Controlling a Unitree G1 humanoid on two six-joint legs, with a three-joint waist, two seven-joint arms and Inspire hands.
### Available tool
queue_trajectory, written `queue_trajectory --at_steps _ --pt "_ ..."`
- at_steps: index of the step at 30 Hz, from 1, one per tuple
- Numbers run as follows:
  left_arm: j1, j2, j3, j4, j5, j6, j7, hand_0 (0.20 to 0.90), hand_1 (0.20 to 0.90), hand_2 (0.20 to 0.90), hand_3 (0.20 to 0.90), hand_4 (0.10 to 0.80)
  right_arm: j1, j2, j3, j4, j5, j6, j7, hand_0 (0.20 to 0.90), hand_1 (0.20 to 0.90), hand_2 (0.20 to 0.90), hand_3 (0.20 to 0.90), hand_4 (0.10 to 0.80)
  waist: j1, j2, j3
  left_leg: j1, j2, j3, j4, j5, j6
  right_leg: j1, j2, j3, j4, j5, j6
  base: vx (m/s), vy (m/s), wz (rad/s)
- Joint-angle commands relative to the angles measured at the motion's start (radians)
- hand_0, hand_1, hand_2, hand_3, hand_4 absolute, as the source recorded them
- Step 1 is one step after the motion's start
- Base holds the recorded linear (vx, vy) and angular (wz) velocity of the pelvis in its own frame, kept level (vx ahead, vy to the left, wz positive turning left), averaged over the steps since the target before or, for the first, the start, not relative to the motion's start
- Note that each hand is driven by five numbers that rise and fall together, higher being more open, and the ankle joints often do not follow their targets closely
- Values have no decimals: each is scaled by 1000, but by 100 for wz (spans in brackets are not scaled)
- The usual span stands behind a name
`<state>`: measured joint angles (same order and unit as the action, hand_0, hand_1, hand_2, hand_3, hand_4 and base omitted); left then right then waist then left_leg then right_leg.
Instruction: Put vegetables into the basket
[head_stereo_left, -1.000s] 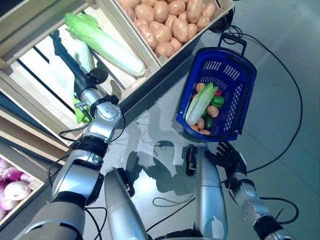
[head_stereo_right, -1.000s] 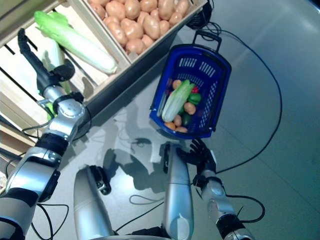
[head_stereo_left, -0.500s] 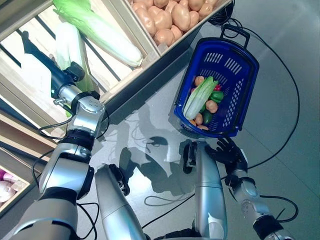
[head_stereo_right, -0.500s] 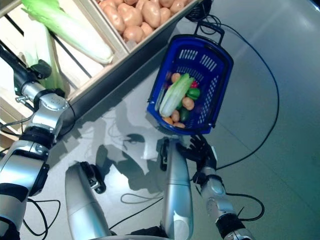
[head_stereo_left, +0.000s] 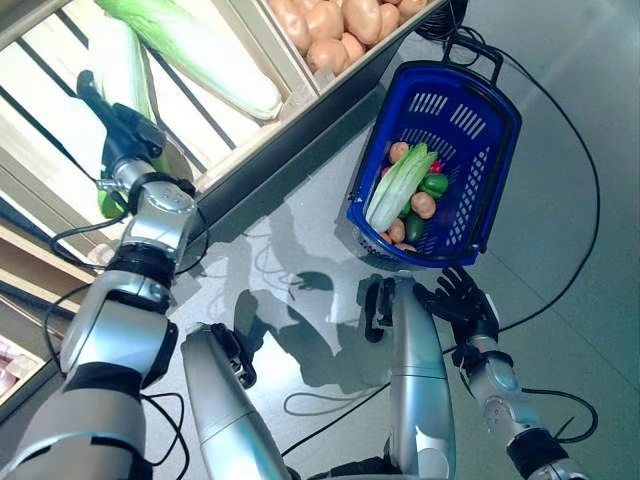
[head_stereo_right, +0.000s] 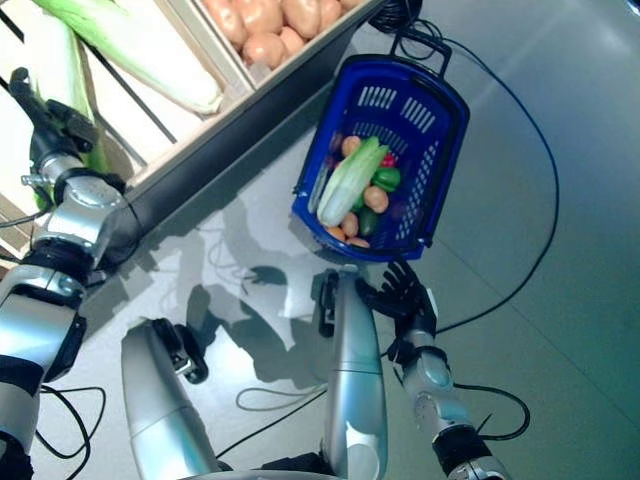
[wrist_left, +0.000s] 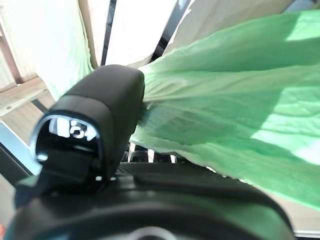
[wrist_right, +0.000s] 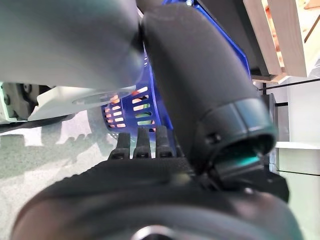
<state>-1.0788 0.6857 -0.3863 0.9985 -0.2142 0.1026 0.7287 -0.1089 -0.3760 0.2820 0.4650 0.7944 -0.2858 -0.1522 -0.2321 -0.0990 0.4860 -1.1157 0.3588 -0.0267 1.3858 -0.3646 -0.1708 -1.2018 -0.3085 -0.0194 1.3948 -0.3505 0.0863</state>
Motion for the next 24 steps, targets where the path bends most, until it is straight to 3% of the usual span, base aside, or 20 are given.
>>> queue_trajectory --at_steps 1,12,19,24 --pt "-102 101 -63 1 -33 -85 -70 900 900 900 900 800 100 -34 -74 6 -5 -27 -14 900 900 900 900 800 -22 16 -32 -2 19 63 50 -126 86 47 -22 26 -38 -8 38 9 3 3" --pt "-101 90 -82 -23 -184 -190 -293 900 900 900 900 800 124 -37 -78 12 -26 -25 9 900 900 900 900 800 -31 19 -32 5 31 72 43 -123 97 54 -29 28 -48 -3 36 1 0 0" --pt "-9 68 73 -51 -559 -331 -401 900 900 900 900 800 156 -15 -76 18 -43 -46 25 900 900 900 900 800 -28 24 -36 56 30 85 11 -120 100 107 -34 29 -83 -4 33 43 -10 1" --pt "29 50 127 -52 -617 -330 -451 900 900 900 900 800 158 -16 -70 13 -57 -38 19 900 900 900 900 800 -26 26 -42 72 33 87 0 -117 95 124 -40 33 -92 -5 33 39 3 2"
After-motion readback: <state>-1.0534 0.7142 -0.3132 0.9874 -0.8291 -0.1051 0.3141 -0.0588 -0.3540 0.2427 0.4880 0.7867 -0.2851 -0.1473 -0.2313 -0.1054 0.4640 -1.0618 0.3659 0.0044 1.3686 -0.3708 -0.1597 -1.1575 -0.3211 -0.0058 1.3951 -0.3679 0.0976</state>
